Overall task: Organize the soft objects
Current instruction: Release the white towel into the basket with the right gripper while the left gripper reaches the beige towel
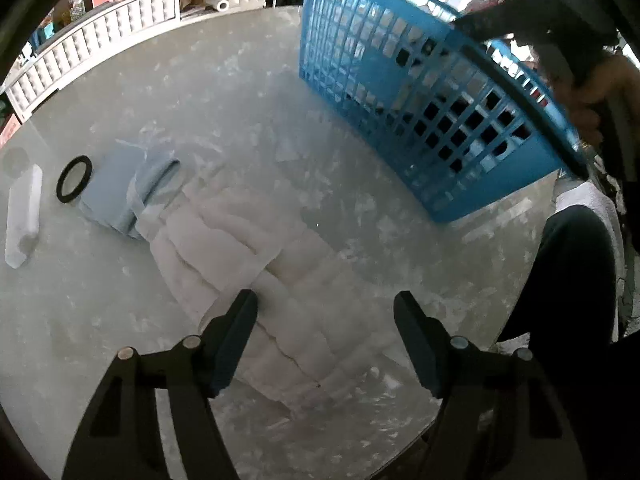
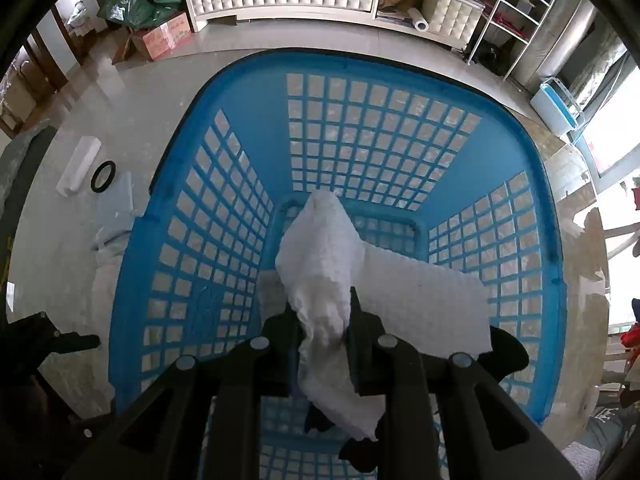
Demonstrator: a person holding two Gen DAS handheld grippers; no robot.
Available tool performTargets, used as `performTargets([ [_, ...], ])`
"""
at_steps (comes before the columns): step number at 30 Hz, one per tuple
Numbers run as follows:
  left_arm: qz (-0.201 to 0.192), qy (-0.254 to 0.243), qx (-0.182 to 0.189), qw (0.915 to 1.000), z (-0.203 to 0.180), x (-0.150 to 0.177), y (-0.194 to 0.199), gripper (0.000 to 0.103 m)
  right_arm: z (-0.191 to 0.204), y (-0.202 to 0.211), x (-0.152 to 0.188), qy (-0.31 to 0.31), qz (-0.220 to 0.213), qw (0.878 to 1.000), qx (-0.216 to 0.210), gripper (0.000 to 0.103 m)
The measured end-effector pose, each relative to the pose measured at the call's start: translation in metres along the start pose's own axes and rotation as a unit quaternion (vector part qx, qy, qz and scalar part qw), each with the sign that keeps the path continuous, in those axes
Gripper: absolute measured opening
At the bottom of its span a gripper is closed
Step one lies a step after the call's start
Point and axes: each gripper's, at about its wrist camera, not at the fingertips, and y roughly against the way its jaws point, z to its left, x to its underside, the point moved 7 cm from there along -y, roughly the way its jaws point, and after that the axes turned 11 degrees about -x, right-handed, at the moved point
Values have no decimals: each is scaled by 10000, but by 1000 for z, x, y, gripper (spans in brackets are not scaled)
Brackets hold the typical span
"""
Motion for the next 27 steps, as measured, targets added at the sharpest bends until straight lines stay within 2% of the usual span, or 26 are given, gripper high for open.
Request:
performTargets([
  [10,154,-214,-252,9993,-5,3,-15,67,5,-8,-5,22,137,9999,-25,19],
  [16,201,-366,-730,9965,-17,2,-22,66,4,-11,-3,75,155,9998,-26,21],
  [17,186,-375,-786,9960,-18,3,-22,64,4,-11,-2,64,144,9999,-55,22],
  [19,154,-363,-926,9949,-19,3,-22,57,4,-9,-2,58,99,9999,-76,28],
  [21,148,-256,-926,9953,-17,3,-20,50,6,-6,-1,89,39,9999,-91,43],
  [24,159,-112,-945,9953,-10,4,-17,36,3,4,1,1,-130,9999,29,51],
  [26,172,-6,-951,9953,-7,5,-16,25,0,11,4,-115,-255,9996,-3,63],
  [27,186,54,-914,9956,-5,6,-15,24,-1,15,6,-162,-315,9994,2,76],
])
